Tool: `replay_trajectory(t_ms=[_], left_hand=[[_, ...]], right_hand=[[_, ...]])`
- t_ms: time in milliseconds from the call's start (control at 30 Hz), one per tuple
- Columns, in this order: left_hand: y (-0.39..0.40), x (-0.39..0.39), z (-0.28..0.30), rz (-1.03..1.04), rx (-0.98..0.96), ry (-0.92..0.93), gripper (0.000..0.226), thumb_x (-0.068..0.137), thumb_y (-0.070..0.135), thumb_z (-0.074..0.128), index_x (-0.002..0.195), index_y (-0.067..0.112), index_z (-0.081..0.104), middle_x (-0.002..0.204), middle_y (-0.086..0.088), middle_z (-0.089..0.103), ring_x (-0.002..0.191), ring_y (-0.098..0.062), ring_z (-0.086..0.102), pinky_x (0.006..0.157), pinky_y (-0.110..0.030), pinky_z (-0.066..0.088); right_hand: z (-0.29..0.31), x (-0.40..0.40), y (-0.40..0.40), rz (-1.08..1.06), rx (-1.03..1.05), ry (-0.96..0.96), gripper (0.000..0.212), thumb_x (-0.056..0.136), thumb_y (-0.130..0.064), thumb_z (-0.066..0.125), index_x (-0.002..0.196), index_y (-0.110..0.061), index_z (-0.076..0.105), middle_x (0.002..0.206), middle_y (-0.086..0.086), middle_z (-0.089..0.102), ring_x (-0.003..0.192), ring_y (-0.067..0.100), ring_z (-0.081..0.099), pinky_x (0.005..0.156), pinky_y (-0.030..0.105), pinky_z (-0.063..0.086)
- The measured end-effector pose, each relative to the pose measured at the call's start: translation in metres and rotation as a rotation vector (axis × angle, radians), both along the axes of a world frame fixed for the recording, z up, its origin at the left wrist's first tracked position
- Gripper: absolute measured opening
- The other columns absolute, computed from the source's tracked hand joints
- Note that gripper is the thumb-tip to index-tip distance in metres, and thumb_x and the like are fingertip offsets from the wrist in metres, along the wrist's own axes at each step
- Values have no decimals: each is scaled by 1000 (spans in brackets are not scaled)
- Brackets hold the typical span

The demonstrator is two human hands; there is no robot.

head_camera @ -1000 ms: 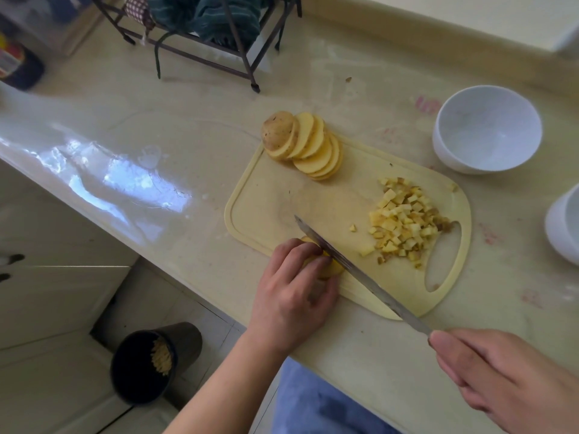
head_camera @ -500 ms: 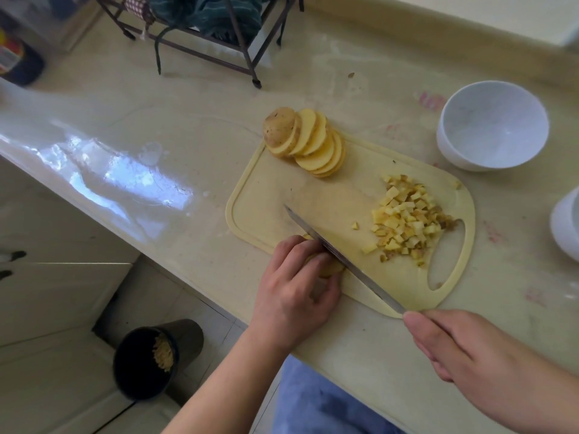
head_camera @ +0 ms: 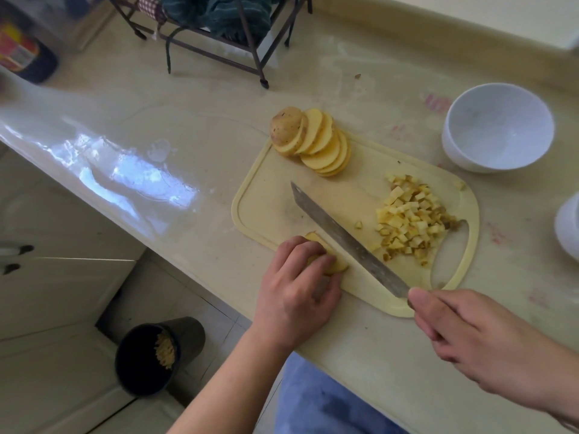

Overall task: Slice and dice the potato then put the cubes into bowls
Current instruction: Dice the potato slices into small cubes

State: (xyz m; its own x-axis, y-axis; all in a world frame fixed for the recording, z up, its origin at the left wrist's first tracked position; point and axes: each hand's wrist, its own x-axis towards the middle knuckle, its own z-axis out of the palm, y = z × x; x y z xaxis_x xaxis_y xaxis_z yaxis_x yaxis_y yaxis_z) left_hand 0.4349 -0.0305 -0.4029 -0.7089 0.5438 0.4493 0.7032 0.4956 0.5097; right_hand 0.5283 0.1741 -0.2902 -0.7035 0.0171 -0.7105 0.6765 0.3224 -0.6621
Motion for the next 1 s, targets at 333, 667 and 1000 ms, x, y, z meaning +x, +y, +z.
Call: replay_trajectory(t_ms=[333,667,1000], left_hand=[[0,-1,1,-9,6,-39,15,84,10,79,91,-2,76,100,-15,71,102,-35,65,90,-40,54],[0,-1,1,-8,1,-42,14,84,10,79,91,-2,77,100,-14,72,102,-34,65,88,-40,55],[1,-2,2,-11,-2,-54,15,83,11,79,94,0,77,101,-13,72,103,-33,65,90,-38,55]], right_hand=[[1,17,1,46,12,15,72,63,-90,35,60,-19,45,42,-4,37,39,4,33,41,13,28],[1,37,4,37,66,-9,90,43,-106,27,60,-20,48,40,1,41,38,6,36,43,14,30],[-8,18,-12,58,117,107,74,68,-90,26,65,-18,45,48,-3,39,46,6,36,49,26,31]])
